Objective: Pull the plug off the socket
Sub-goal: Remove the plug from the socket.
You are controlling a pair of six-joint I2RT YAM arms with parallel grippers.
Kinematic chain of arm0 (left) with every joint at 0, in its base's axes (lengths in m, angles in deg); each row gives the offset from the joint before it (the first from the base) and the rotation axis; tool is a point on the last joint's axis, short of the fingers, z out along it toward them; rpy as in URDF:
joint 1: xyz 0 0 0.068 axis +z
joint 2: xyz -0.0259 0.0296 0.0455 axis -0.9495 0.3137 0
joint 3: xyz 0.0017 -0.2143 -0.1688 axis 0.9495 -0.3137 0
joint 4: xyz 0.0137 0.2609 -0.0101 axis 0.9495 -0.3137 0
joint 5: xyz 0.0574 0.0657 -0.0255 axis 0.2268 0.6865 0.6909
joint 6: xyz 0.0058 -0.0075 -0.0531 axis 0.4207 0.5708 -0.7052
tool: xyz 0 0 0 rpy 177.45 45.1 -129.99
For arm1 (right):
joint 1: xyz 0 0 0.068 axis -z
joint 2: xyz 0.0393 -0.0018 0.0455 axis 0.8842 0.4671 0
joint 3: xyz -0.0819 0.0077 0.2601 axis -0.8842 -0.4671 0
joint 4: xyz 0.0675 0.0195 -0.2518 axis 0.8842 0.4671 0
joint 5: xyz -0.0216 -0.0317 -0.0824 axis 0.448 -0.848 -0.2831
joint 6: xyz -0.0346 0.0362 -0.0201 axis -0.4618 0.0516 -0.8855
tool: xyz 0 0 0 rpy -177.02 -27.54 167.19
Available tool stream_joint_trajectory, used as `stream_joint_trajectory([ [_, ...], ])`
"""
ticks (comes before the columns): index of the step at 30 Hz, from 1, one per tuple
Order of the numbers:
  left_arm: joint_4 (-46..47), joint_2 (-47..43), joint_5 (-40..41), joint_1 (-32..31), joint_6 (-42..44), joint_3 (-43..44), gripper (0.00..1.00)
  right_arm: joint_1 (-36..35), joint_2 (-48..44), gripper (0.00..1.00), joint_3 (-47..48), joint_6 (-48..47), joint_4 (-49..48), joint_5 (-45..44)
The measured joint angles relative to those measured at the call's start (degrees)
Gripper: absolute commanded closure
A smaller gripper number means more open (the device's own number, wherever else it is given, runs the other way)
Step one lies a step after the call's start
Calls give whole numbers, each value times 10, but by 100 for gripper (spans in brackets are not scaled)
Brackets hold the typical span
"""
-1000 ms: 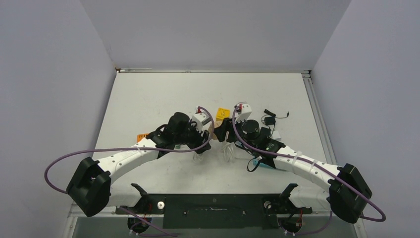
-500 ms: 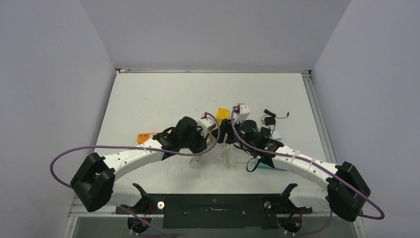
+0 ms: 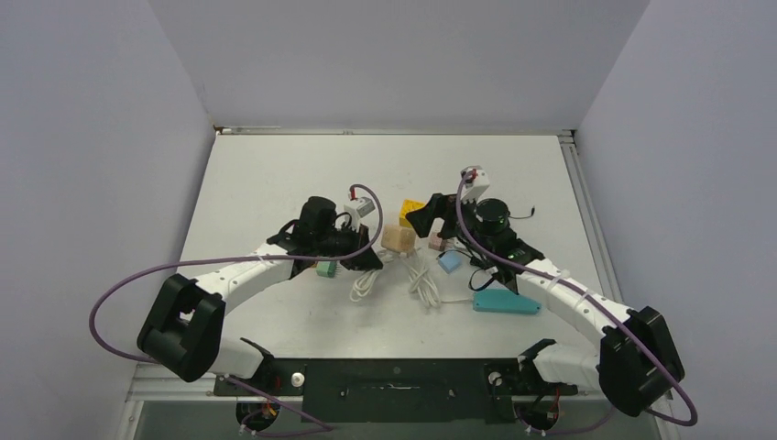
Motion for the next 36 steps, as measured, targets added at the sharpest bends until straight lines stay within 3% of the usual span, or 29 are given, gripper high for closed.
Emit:
stream_joint_trajectory([
  [6,80,0,-88,45,-76,-25,100,88,-27,2,-27,-5,-71,129],
  [10,152,2,-139,70,-132,-43,100,136,-26,11,-72,9,-142,220],
  [18,217,2,-174,80,-171,-45,100,146,9,22,-151,24,-268,313],
  [22,217,2,-176,81,-170,-45,100,119,40,27,-151,4,-282,325],
  [25,217,0,-178,82,-167,-45,100,89,61,38,-147,-21,-277,320],
  [36,205,-13,-183,79,-147,-46,100,40,73,50,-144,-93,-255,211],
])
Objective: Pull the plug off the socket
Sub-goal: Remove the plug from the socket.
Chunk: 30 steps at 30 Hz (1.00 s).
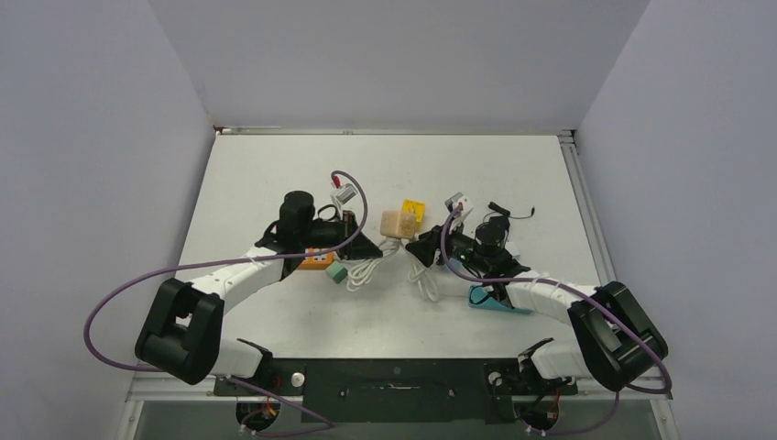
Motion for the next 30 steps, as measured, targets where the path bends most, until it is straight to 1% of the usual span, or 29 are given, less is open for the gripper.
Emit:
stream_joint_trajectory([
  [2,0,0,-2,-3,0,0,100,-1,1,51,0,-2,-1,-16],
  [6,2,0,-9,-11,-1,0,100,-6,1,41,-2,-10,-5,-50],
  [7,2,0,-11,-13,-1,0,100,-7,1,39,-2,-12,-5,-56],
  [8,3,0,-14,-15,-2,0,100,-8,1,40,-3,-14,-5,-59],
  [9,4,0,-16,-17,-2,0,100,-10,2,43,-3,-15,-4,-65],
  [10,4,0,-17,-19,-2,0,100,-10,2,50,-3,-16,-4,-67],
  [13,2,0,-17,-23,0,0,100,-18,3,76,-3,-25,-2,-75],
  [14,0,0,-14,-24,3,0,92,-21,2,83,-3,-28,-2,-78],
  [16,-9,1,-9,-25,12,0,83,-33,2,94,-3,-32,1,-84],
  [17,-14,1,-6,-25,17,1,71,-35,1,95,-3,-35,5,-88],
  [18,-19,1,-4,-25,23,2,49,-37,-1,95,-7,-37,9,-95],
  [19,-23,1,-4,-25,28,4,34,-38,-6,95,-11,-40,15,-103],
  [20,-25,1,-4,-25,34,7,23,-39,-13,95,-17,-42,21,-114],
  [22,-30,1,-2,-26,38,13,9,-41,-33,95,-33,-44,31,-134],
  [23,-30,0,0,-26,40,14,6,-43,-45,95,-41,-45,37,-144],
  [25,-30,-1,1,-26,42,16,3,-50,-65,95,-54,-49,46,-165],
  [30,-30,-2,1,-26,40,16,4,-85,-93,95,-60,-62,56,-214],
])
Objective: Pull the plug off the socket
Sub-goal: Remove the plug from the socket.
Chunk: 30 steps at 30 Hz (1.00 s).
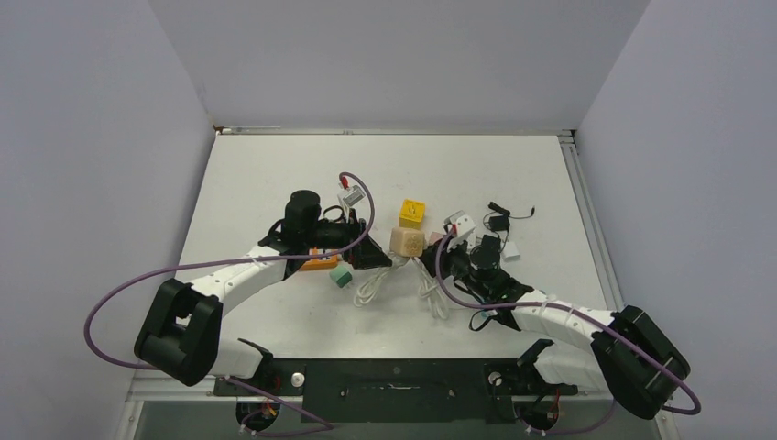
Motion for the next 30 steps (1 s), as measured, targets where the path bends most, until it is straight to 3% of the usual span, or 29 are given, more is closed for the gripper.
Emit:
stream_joint_trajectory([
  [11,0,5,12,0,-5,0,0,-123,-8,95,0,-46,12,-117],
  [19,-2,33,12,-10,-14,1,16,-188,-3,95,2,-61,18,-226],
  [28,-12,41,20,-18,-5,9,48,-210,3,95,5,-70,20,-282],
  [30,-13,41,23,-21,-2,10,50,-213,3,95,5,-71,21,-290],
])
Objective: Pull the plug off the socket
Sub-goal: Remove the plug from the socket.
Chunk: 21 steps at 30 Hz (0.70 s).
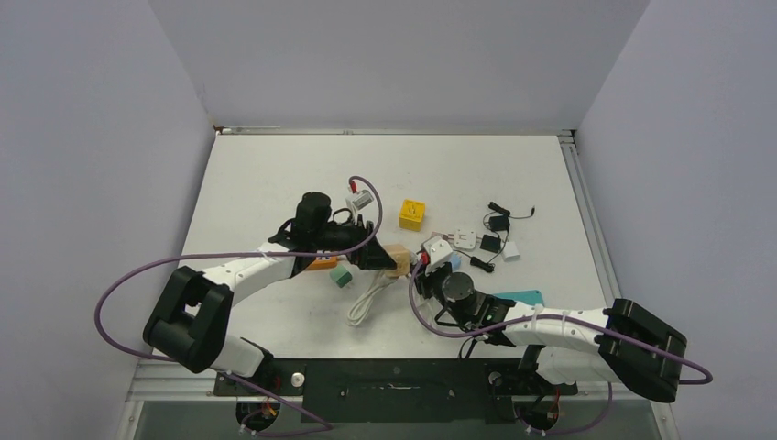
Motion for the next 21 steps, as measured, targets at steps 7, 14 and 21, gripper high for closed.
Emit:
stream_joint_trajectory([
  [7,-2,10,7,-11,9,7,39,-9,0,95,0,-1,9,-28],
  [14,-6,17,7,-15,11,11,21,-19,0,95,0,-6,16,-45],
  [21,-16,18,6,-20,12,13,14,-30,0,95,0,-17,13,-52],
])
